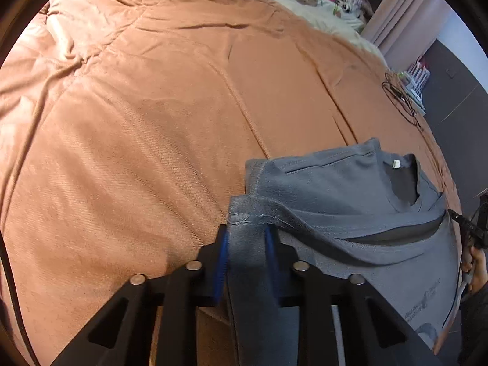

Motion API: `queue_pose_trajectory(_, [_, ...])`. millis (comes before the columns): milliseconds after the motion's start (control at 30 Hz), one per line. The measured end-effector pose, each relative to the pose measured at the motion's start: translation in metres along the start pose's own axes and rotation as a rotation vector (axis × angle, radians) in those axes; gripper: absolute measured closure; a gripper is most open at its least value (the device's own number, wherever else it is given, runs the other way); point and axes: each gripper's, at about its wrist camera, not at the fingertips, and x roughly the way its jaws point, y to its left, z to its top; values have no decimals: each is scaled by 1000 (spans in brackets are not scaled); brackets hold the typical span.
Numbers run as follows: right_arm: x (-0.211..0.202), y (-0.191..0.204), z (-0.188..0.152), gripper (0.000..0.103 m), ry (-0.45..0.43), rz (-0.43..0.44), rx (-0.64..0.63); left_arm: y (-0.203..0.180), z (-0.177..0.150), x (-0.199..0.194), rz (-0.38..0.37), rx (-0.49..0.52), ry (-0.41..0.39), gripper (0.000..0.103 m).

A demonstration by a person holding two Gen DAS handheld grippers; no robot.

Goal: Fold small clothes

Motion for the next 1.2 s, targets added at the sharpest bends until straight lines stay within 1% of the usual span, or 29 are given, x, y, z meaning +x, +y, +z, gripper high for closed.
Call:
queue_pose_trajectory(133, [-9,-4,-4,87,-16,-12,-2,0,0,-7,6,-6,-12,92])
queue_pose_trajectory(167, [-11,-3,-5,92,-18,-16,-5,-1,0,-10,14,-10,-16,95])
queue_pose_trajectory(200, [-13,-3,-7,94,-14,-21,-11,-2,-1,-12,18,-10,-19,95])
queue_pose_trajectory(267, [-15,1,-6,94,-8,-29,-23,-4,-2,-16,27,-4,-23,95])
queue_pose_trajectory(367, [-15,6,-1,93,14,-69,-31,-6,-2,-21,54,9,-26,95])
queue_pose_trajectory(433, [-17,3,1,93,22,-48,-15,-7,-1,-25,60,9,-31,95])
queue_pose_trajectory(467, [-19,2,1,89,18,-43,-6,-7,-1,-27,62,10,-34,95])
queue_pose_trajectory(500, [-19,0,1,79,17,-37,8,-9,-1,-29,65,12,-36,95])
queue_pose_trajectory(533, [-17,-3,1,71,23,-22,23,-10,-1,-30,68,14,-37,95])
queue_pose_trajectory(567, [-15,-5,2,57,27,-9,33,-11,-1,-32,72,14,-40,95])
queue_pose_trajectory(600, [-13,-6,1,54,27,1,39,-11,-1,-34,74,11,-44,95])
queue_pose_trajectory(733, [-1,-9,-2,54,48,33,53,-13,-4,-42,85,10,-54,96])
queue_pose_trajectory(767, [1,-10,-3,58,52,30,51,-14,-5,-44,87,11,-56,96])
queue_pose_trajectory(800, [0,-10,-3,75,46,29,49,-14,-5,-46,89,11,-61,96])
queue_pose_trajectory(867, [-5,-10,-3,89,37,42,48,-16,-6,-51,89,9,-72,96])
queue_pose_trajectory(900, [-10,-9,-4,99,23,28,41,-17,-6,-54,89,8,-77,97])
queue_pose_trajectory(933, [-14,-7,-5,100,12,14,27,-18,-7,-56,90,9,-80,97])
queue_pose_trajectory(1033, [-30,-1,-6,101,-16,-2,11,-21,-9,-67,95,10,-93,97])
queue_pose_trajectory(1200, [-60,11,-13,101,-73,-9,-10,-26,-14,-86,106,8,-113,97])
